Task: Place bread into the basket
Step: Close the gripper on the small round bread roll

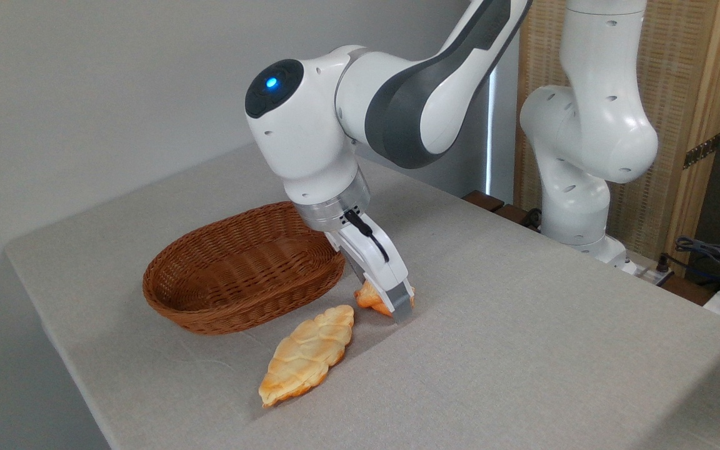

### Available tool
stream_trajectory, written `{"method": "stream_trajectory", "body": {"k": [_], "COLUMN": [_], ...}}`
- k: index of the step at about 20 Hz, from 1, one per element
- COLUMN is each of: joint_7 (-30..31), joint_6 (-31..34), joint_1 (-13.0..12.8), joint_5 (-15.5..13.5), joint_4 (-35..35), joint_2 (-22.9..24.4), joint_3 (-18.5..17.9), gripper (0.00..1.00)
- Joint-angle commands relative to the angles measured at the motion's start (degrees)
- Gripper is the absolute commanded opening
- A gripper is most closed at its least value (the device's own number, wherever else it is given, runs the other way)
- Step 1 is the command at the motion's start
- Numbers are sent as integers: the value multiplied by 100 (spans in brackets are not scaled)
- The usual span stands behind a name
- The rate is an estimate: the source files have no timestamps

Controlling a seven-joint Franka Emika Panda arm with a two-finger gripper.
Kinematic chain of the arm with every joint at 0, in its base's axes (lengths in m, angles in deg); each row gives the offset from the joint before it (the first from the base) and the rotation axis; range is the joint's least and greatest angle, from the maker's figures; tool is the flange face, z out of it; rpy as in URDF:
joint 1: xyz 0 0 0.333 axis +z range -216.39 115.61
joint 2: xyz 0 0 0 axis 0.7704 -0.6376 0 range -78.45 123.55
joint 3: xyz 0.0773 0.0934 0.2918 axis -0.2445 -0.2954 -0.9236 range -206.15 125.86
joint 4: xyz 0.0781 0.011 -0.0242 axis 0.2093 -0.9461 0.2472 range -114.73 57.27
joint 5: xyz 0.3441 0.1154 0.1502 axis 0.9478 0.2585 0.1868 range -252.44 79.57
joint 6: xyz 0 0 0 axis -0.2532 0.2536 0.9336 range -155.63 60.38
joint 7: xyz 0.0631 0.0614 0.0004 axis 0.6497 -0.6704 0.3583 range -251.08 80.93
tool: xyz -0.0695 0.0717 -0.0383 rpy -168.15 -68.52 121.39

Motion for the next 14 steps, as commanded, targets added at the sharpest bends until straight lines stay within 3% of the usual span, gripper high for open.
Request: {"method": "stream_trajectory", "body": {"k": [1,14], "joint_7": [-67,-76], "joint_6": [-95,141], "joint_1": [-6,12], "joint_5": [33,24], "joint_4": [-107,156], "joint_2": [9,167], "joint_3": [-6,-15], "gripper": [49,52]}}
